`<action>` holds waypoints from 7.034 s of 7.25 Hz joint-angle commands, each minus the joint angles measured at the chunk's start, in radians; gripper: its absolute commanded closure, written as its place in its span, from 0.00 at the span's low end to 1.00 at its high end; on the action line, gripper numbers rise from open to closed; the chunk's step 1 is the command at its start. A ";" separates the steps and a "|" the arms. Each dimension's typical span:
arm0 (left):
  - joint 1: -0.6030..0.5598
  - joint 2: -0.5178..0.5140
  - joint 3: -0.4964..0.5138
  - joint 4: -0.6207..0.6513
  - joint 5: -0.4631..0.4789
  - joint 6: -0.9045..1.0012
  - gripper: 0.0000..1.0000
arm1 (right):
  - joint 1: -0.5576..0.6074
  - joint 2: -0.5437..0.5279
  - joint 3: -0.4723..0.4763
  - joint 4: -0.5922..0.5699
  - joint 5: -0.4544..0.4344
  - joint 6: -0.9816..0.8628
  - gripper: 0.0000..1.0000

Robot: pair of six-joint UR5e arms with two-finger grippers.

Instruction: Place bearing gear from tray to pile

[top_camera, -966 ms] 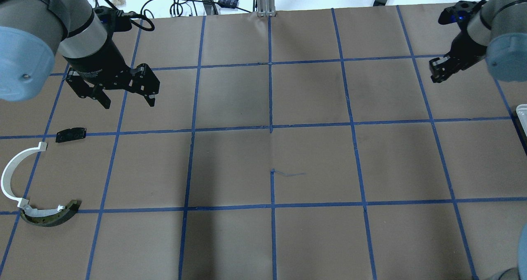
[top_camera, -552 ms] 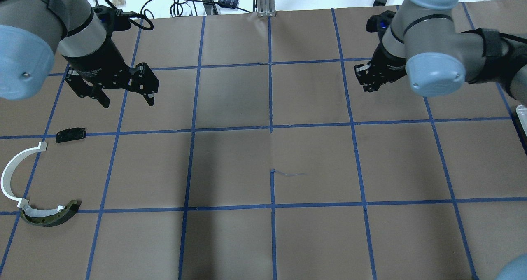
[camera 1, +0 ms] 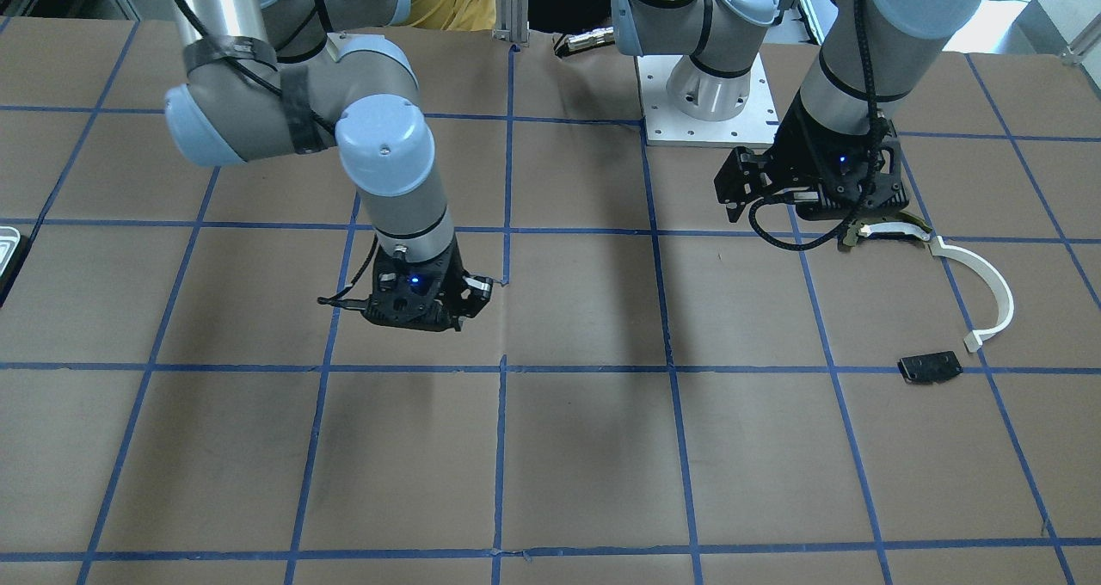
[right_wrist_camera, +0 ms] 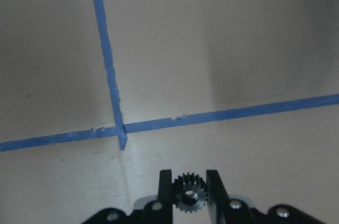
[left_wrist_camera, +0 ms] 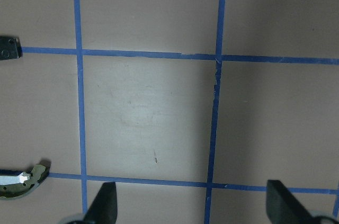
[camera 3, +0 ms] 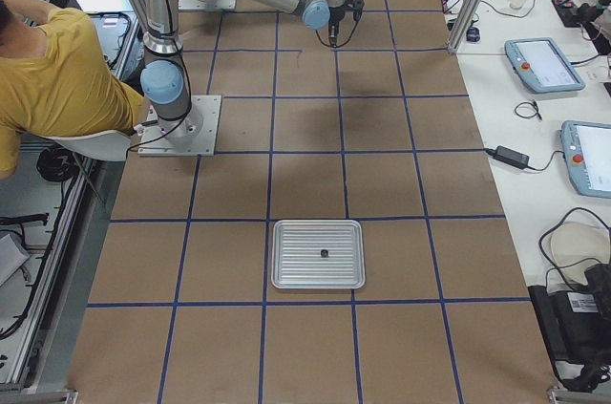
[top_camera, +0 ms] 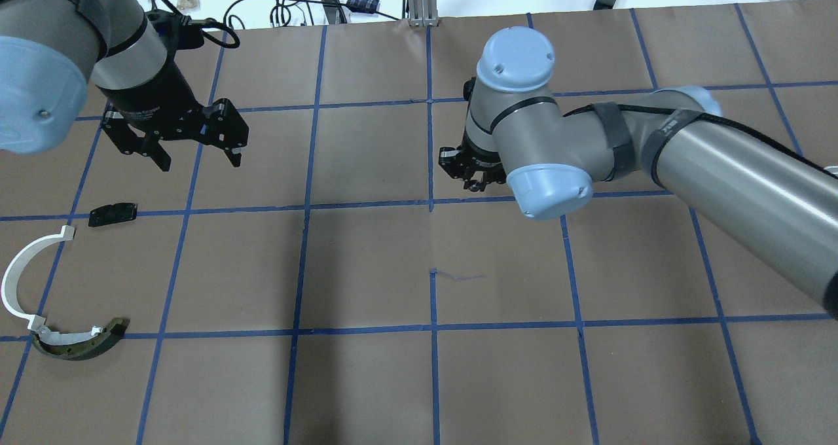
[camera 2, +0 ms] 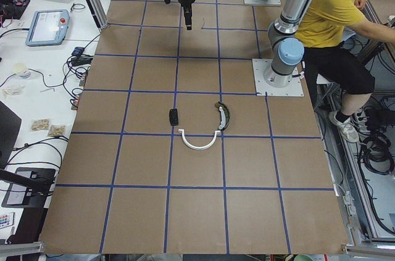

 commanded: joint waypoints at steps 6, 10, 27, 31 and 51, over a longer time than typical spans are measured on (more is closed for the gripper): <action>-0.004 -0.095 -0.004 0.108 -0.004 0.012 0.00 | 0.159 0.174 -0.012 -0.289 0.022 0.304 0.00; -0.063 -0.130 -0.004 0.147 -0.008 -0.010 0.00 | -0.049 0.062 -0.022 -0.117 0.054 -0.009 0.00; -0.334 -0.490 -0.080 0.434 -0.119 0.019 0.27 | -0.992 0.053 -0.377 0.472 -0.063 -1.167 0.00; -0.334 -0.495 -0.077 0.434 -0.115 0.024 0.38 | -1.122 0.158 -0.173 0.102 -0.075 -1.371 0.00; 0.591 -0.438 -0.075 0.315 0.187 0.497 1.00 | -1.212 0.270 -0.220 0.091 -0.136 -1.440 0.41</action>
